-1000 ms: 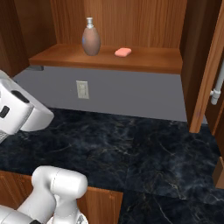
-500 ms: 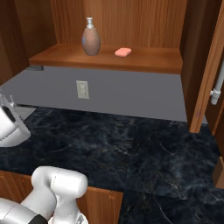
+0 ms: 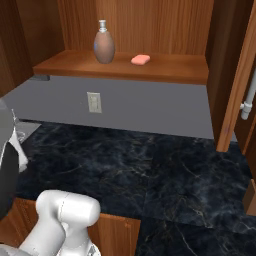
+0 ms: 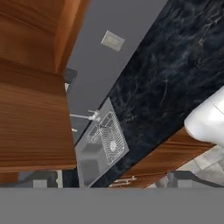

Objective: Pick up the bar soap and soap dispenser from the sink, and place them back in the cabinet, and close the cabinet doors.

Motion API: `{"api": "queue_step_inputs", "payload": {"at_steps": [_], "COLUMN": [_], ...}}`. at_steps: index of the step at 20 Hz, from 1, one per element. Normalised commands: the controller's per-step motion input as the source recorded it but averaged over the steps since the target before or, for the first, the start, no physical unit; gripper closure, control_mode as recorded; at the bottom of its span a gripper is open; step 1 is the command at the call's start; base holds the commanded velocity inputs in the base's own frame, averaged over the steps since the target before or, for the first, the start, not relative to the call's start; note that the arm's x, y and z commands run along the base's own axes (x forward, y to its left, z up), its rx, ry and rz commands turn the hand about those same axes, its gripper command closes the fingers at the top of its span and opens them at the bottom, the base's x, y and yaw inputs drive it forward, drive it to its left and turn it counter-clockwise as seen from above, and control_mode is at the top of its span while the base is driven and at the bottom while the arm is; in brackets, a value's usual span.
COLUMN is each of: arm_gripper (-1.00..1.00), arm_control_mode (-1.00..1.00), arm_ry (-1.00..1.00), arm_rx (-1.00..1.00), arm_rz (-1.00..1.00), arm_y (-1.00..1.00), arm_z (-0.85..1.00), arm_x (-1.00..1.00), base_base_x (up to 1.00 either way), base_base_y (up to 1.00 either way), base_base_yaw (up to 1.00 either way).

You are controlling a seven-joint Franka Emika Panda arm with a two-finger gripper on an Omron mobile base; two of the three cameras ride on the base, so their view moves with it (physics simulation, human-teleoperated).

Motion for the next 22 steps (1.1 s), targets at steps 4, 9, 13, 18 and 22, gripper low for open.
{"api": "queue_step_inputs", "payload": {"at_steps": [4, 9, 13, 18, 22], "arm_gripper": [-1.00, -1.00, -1.00, -1.00, -1.00], "arm_control_mode": [-1.00, -1.00, -1.00, -1.00, -1.00], "arm_ry": [0.03, 0.11, 0.10, 0.03, 0.03], "arm_rx": [0.14, 0.13, 0.14, 0.18, 0.17], "arm_rz": [0.13, -0.01, 0.00, 0.00, 0.00], "arm_y": [0.35, 0.30, 0.34, 0.32, 0.35], "arm_z": [-0.21, -0.03, -0.02, 0.00, 0.00], "arm_x": [0.01, -0.11, -0.13, -0.13, -0.15], "base_base_x": [0.00, 0.00, 0.00, 0.00, 0.00], "base_base_y": [0.00, 0.00, 0.00, 0.00, 0.00], "base_base_yaw": [0.00, 0.00, 0.00, 0.00, 0.00]}}
